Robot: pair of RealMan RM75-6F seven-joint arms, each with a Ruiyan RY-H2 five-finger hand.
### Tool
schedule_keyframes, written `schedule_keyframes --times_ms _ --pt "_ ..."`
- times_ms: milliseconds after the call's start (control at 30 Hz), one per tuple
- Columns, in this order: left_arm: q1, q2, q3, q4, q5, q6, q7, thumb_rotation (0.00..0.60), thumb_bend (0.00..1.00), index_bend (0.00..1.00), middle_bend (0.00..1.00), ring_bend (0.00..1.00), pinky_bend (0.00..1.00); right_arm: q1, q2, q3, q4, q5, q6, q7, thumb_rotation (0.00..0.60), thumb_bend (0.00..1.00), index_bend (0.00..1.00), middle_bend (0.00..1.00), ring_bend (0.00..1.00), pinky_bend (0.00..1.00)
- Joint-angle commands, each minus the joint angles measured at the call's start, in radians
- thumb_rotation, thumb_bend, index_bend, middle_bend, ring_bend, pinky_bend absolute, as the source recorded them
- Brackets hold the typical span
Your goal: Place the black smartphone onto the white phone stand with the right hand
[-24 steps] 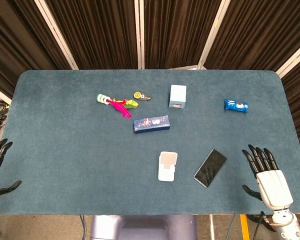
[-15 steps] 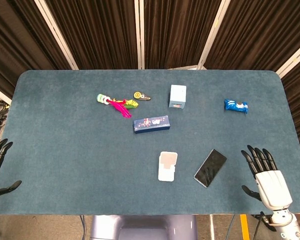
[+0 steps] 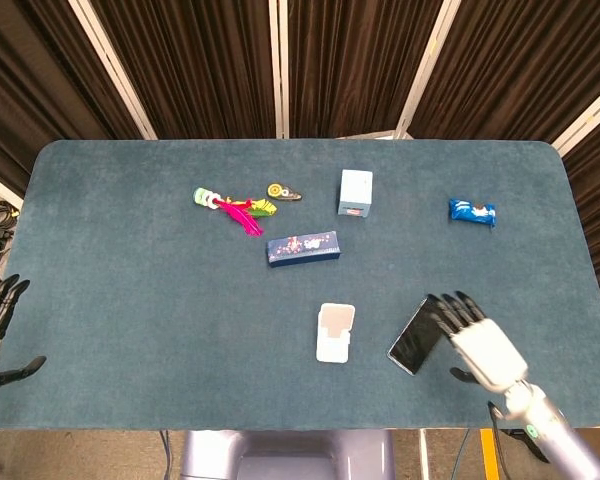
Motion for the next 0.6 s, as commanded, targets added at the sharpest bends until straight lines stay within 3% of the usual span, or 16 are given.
schedule_keyframes --times_ms 33,333,600 --pt "-0.007 -0.002 -0.007 0.001 -0.017 -0.011 0.003 0.600 0.00 0.00 0.00 0.00 0.00 0.114 -0.032 -0.016 0.106 -0.100 -0.096 0.046 0.600 0.00 0.02 0.02 0.00 0.00" --pt "-0.022 -0.014 -0.019 0.010 -0.066 -0.044 0.027 0.600 0.00 0.00 0.00 0.00 0.00 0.252 -0.108 -0.090 0.280 -0.277 -0.127 0.114 0.600 0.00 0.06 0.10 0.00 0.00" --pt "-0.038 -0.031 -0.027 0.015 -0.101 -0.072 0.060 0.600 0.00 0.00 0.00 0.00 0.00 0.317 -0.187 -0.152 0.442 -0.391 -0.062 0.138 0.600 0.00 0.07 0.11 0.00 0.00"
